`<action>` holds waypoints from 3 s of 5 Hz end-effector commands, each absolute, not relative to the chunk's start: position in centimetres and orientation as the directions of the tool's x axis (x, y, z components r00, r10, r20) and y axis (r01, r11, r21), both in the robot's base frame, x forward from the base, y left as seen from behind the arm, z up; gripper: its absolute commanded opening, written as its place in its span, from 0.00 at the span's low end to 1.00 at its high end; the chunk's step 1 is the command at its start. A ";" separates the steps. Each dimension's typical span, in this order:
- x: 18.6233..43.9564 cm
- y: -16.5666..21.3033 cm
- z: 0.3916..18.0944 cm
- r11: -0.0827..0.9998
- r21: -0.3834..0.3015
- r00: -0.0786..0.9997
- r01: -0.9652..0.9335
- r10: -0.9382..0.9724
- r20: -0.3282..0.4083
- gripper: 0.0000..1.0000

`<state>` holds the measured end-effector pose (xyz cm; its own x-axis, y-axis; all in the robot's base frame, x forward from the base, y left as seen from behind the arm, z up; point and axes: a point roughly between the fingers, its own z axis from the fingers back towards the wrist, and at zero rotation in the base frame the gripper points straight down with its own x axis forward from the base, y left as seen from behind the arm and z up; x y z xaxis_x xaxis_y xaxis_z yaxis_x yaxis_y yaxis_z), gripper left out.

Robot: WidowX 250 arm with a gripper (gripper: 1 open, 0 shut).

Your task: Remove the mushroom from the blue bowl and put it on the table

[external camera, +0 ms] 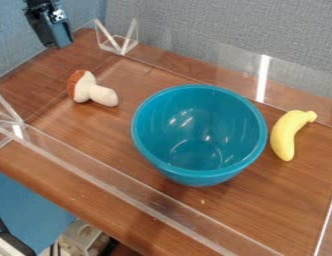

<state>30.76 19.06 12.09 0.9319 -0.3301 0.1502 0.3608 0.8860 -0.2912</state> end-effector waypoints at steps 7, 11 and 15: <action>29.7 19.0 17.2 0.909 -0.261 0.939 0.326 -0.278 0.202 1.00; 28.3 17.5 16.5 0.922 -0.261 0.955 0.286 -0.251 0.161 1.00; 29.6 18.2 17.2 0.919 -0.259 0.954 0.296 -0.270 0.130 1.00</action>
<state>29.12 18.32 15.41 0.9636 -0.2495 0.0963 0.2673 0.9126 -0.3094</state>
